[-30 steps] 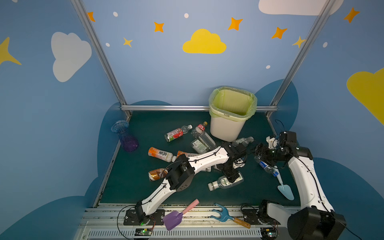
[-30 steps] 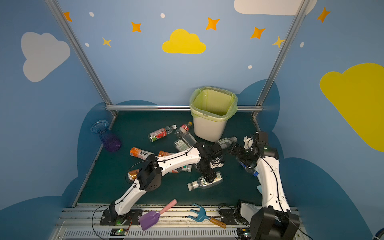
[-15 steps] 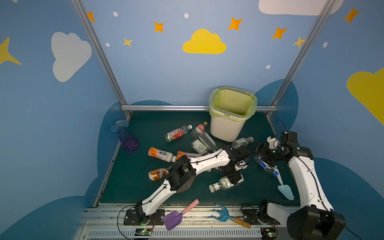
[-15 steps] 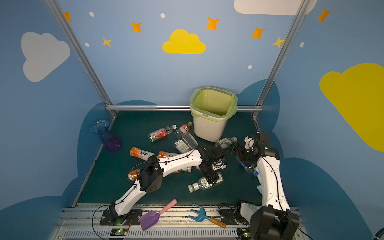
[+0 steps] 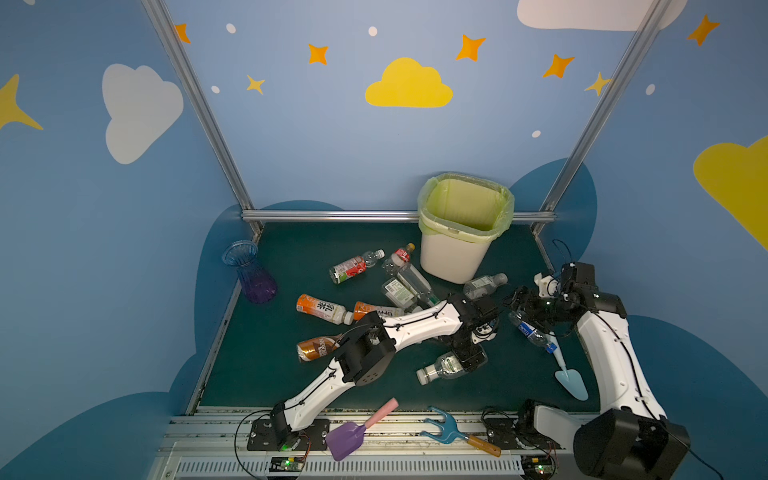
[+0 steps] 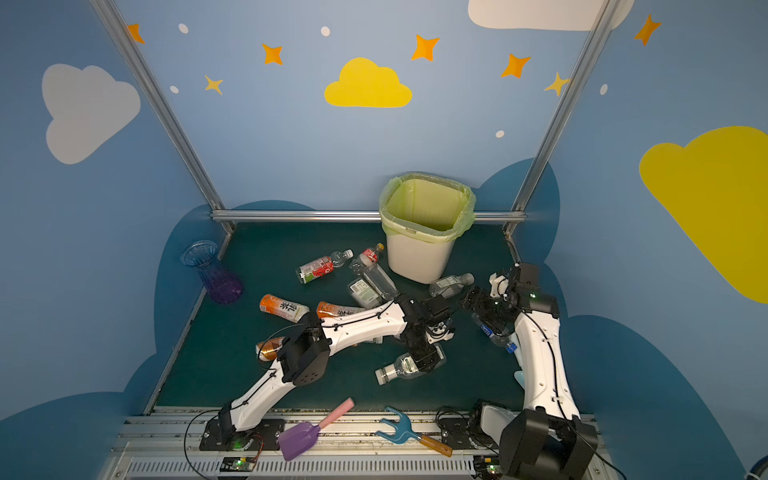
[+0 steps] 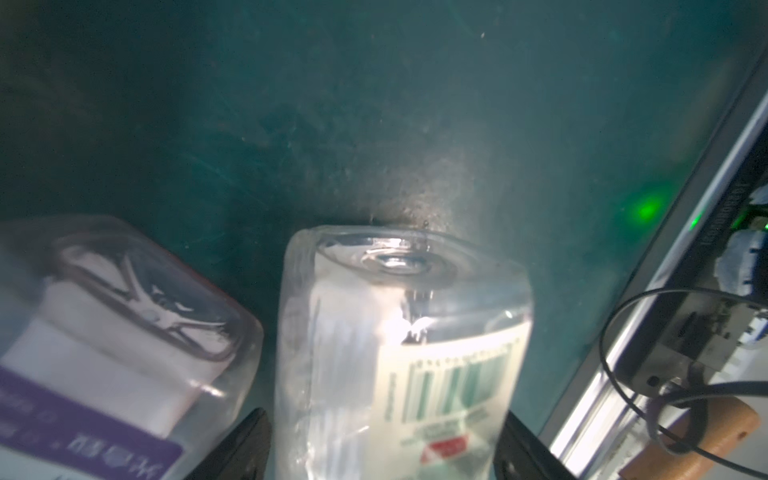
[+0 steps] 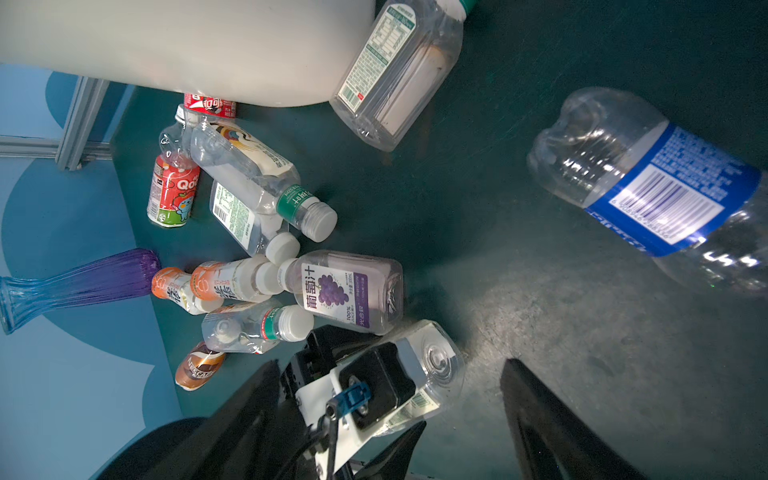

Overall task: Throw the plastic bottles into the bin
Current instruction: 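Lift the clear square bottle over the bin and open left gripper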

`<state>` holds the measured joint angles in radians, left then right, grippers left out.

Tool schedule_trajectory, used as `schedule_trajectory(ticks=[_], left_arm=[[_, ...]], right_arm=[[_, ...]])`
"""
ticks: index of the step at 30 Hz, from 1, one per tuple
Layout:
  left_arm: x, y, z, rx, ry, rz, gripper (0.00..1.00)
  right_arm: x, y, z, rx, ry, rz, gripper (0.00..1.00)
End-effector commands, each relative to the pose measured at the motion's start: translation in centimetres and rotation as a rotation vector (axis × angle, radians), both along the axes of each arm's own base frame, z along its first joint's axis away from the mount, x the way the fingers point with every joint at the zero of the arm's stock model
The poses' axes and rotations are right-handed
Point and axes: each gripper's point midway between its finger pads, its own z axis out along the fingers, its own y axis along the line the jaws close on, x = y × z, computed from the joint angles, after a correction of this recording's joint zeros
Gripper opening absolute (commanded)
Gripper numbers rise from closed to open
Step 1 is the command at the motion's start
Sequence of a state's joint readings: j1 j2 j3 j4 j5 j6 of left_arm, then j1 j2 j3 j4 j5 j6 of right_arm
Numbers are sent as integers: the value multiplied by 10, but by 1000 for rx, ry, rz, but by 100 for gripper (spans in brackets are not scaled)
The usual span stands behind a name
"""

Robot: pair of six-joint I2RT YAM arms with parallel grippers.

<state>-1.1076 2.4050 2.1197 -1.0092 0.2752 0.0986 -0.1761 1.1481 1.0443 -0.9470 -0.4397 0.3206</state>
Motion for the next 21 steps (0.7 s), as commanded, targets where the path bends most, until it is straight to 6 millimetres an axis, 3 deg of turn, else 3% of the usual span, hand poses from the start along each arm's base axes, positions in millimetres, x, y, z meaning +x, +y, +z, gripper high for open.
schedule_trajectory(ticks=[1,6,9,16,21], left_arm=[[-3,7,-22,53,2,-7,77],[1,7,-13,38,-29,-5,49],[7,9,4,24,-72,3,48],[35,31,77,-27,-191,94,48],[71,57,154,-165,-230,235,50]], right_arm=[[3,2,5,17,-12,13,84],[2,1,6,19,-13,9,84],[3,1,7,21,-17,6,84],[4,-1,9,26,-26,-3,84],[9,1,11,43,-40,4,84]])
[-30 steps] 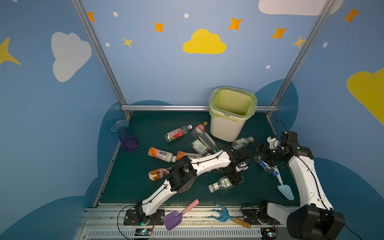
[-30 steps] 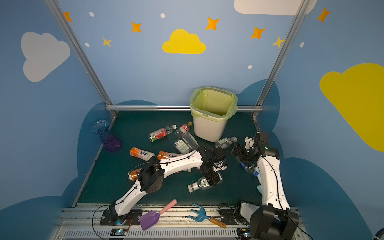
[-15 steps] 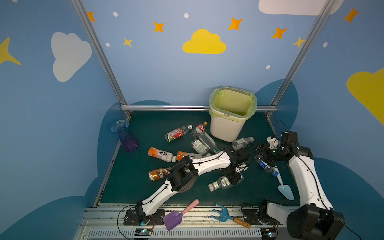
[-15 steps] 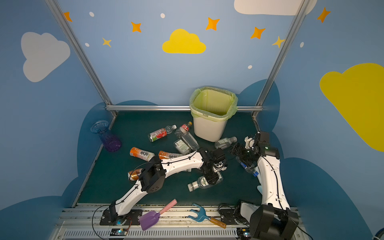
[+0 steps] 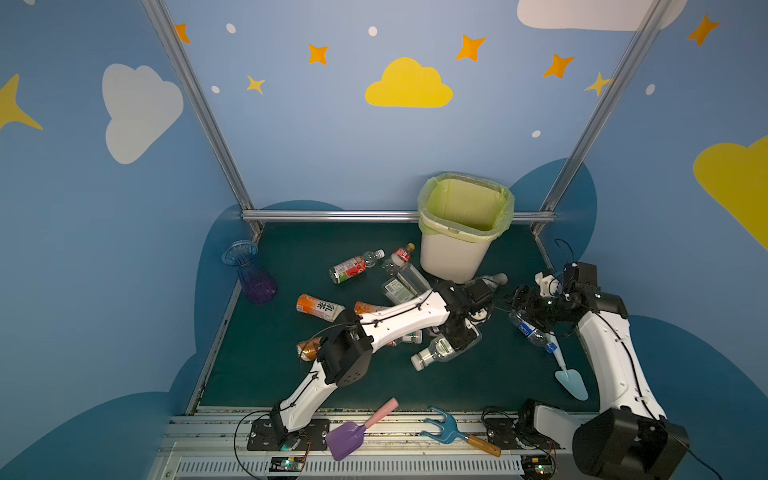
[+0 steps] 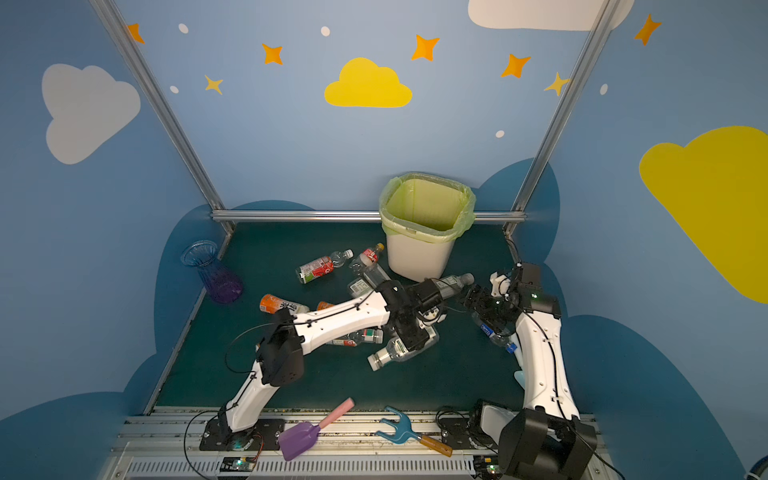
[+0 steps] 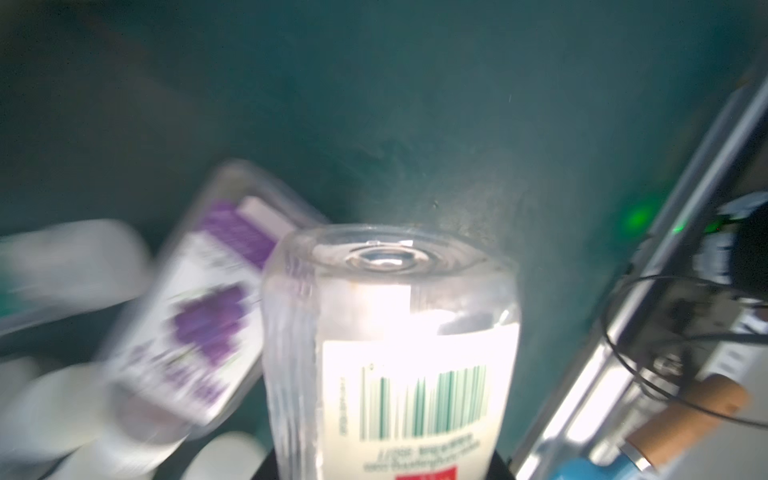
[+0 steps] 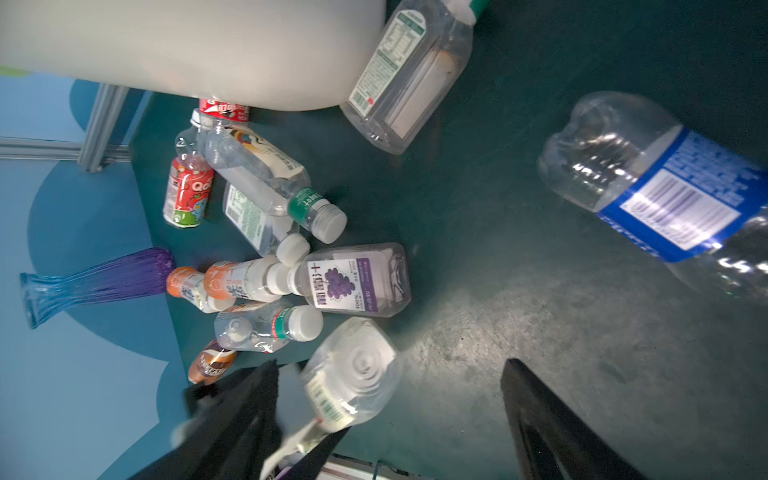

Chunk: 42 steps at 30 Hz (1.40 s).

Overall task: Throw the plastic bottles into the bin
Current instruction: 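Lift the clear square bottle over the bin and open left gripper, then withdraw left arm while right gripper reaches to blue-label water bottle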

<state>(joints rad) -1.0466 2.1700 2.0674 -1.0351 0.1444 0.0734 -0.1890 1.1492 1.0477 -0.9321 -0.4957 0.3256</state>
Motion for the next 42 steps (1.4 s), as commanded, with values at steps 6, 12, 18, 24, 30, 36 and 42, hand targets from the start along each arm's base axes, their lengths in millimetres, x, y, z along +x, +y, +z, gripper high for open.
schedule_trajectory(ticks=[6,12,18,24,30,36,42], left_arm=[[84,67,172,-316,-199,297,55],[125,90,307,-657,-448,358,60],[172,68,388,-999,-599,291,66],[250,55,369,-1170,-601,419,100],[245,79,390,-1181,-614,446,100],[203,103,422,-1121,-676,411,100],[179,122,417,-1006,-672,424,100]], right_arm=[[11,0,10,20,-32,16,84],[15,1,14,31,-38,15,84],[20,2,24,37,-61,23,84],[23,-1,35,15,-89,21,84],[31,-1,41,15,-108,35,84],[39,-3,43,12,-120,37,84],[43,-14,32,-51,-90,28,84]])
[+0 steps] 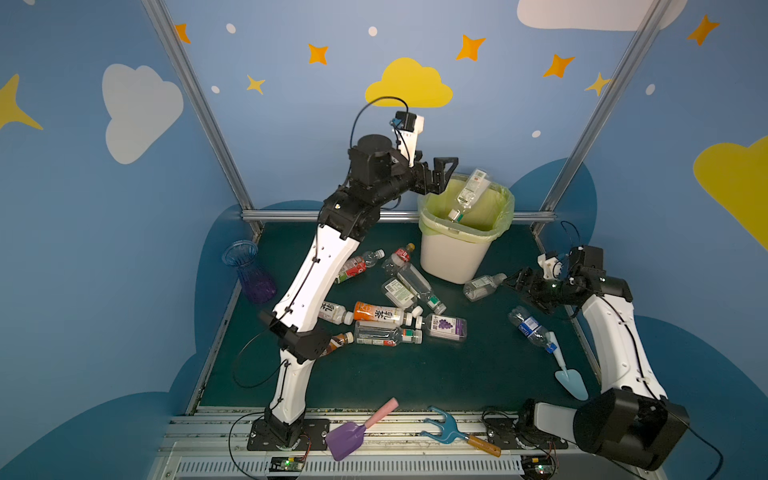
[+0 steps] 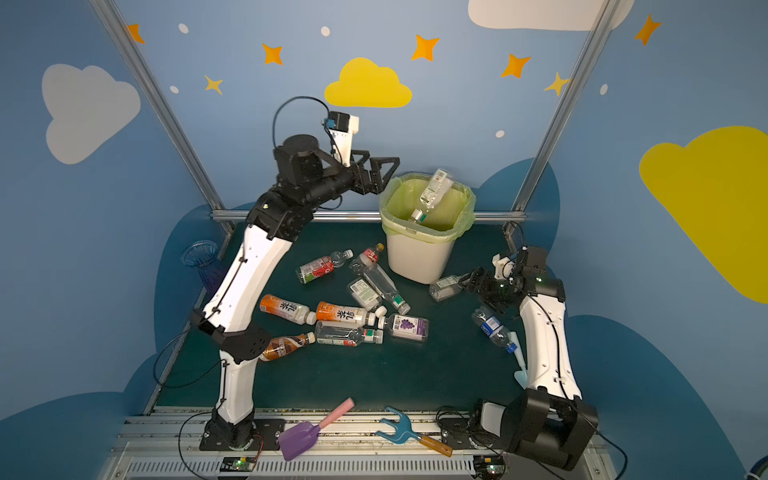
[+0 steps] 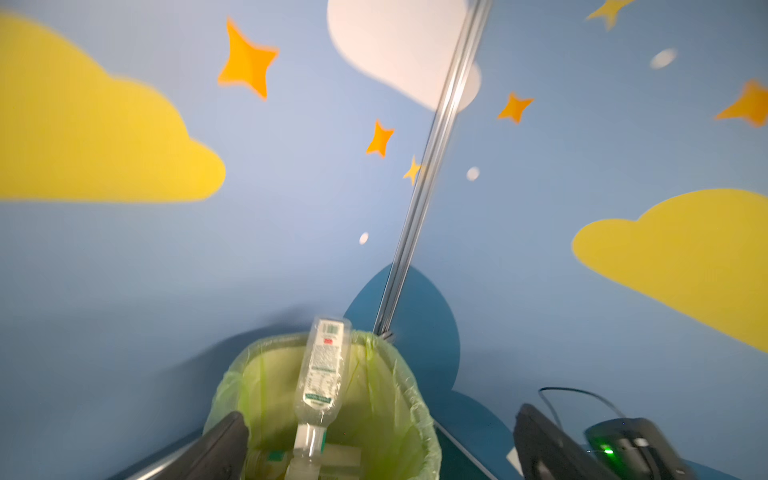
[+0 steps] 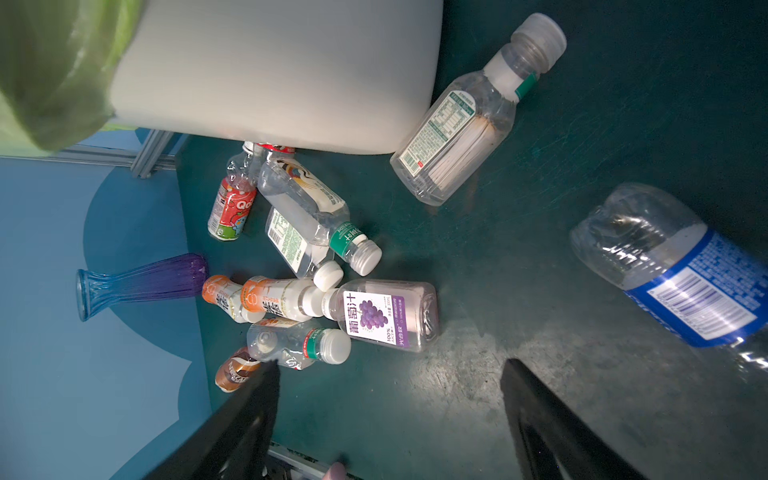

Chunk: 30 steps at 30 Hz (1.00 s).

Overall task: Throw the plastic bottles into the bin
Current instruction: 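Withdraw left arm while right gripper reaches to blue-label water bottle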

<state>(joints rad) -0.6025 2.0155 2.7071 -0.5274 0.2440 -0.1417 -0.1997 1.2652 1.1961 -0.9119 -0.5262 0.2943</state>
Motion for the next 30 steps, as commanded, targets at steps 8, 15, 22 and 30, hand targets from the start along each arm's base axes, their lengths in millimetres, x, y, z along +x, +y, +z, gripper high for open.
schedule_trajectory(ticks=[8,15,22,30], left_arm=[[-10,26,-125,317,388,36,100],[-43,50,-224,350,629,43,100],[-71,99,-272,261,768,121,100],[-92,134,-281,259,778,190,100]], right_arm=[[2,-37,-27,-216,114,-16,84],[-7,-70,-53,-401,233,-43,85],[-4,-94,-69,-513,326,-73,86],[-5,-102,-97,-558,430,-39,86]])
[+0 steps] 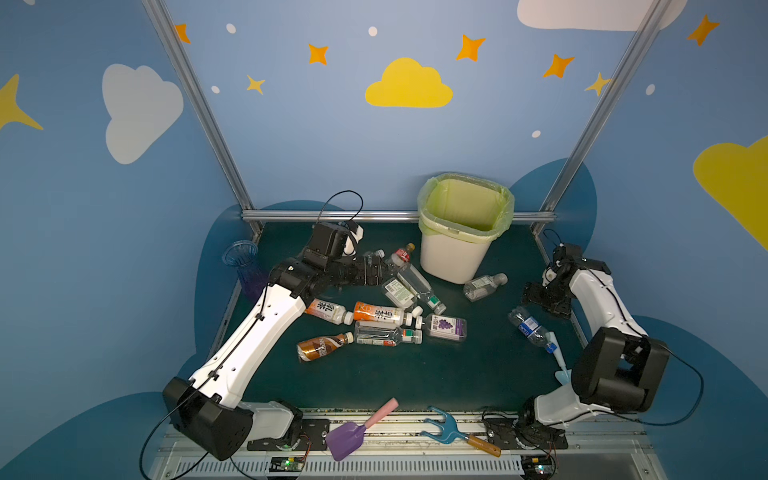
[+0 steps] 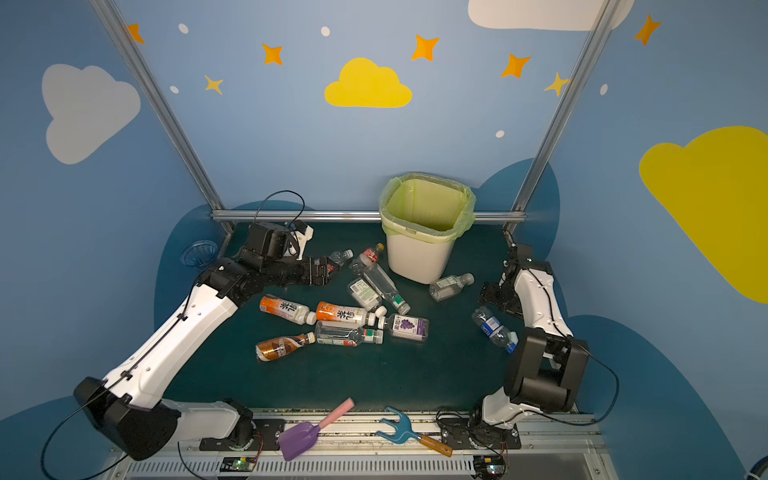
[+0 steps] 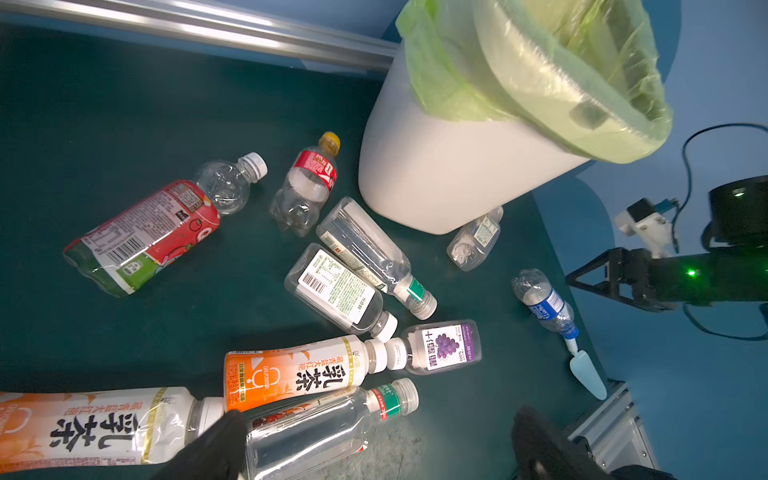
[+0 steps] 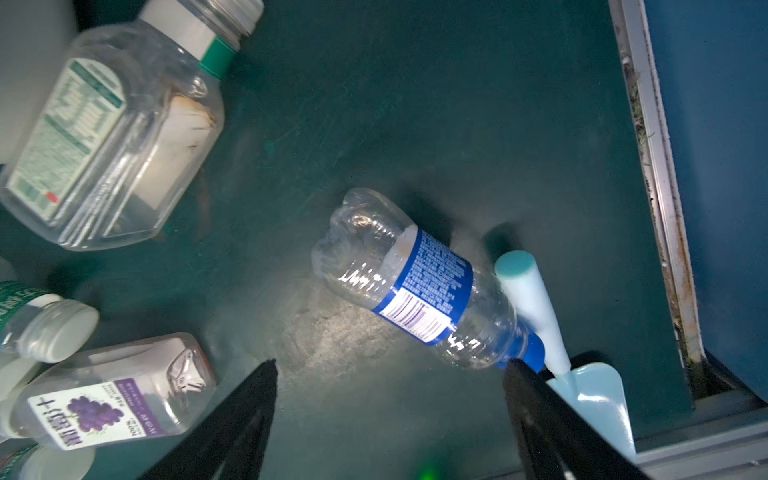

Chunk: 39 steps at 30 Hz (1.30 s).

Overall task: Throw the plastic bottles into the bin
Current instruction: 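Withdraw left arm while right gripper reaches to blue-label water bottle, then close right gripper around the blue-label water bottle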

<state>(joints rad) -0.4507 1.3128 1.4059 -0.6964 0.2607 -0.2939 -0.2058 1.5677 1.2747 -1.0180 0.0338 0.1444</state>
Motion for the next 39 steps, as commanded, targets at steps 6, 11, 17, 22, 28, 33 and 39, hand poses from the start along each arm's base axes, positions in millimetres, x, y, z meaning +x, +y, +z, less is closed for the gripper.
schedule_trajectory(ticks=[6,11,17,22,28,33,39], left_arm=[[-10,20,-13,-12,20,44,100],[-12,32,-11,-13,16,58,100],[-12,39,-11,-19,18,65,100],[-13,42,-13,-24,26,70,100],[-12,44,-13,-31,27,72,100],[-12,46,-14,-32,30,80,100],[-12,47,-14,-34,32,88,100]], right_arm=[[-4,-5,-19,-82,110,58,86],[-3,1,-33,-114,159,108,86],[-4,2,-41,-135,195,131,86],[-3,5,-49,-123,211,143,86],[3,10,-61,-95,232,153,86],[7,21,-69,-36,234,151,86],[7,34,-79,45,249,138,80]])
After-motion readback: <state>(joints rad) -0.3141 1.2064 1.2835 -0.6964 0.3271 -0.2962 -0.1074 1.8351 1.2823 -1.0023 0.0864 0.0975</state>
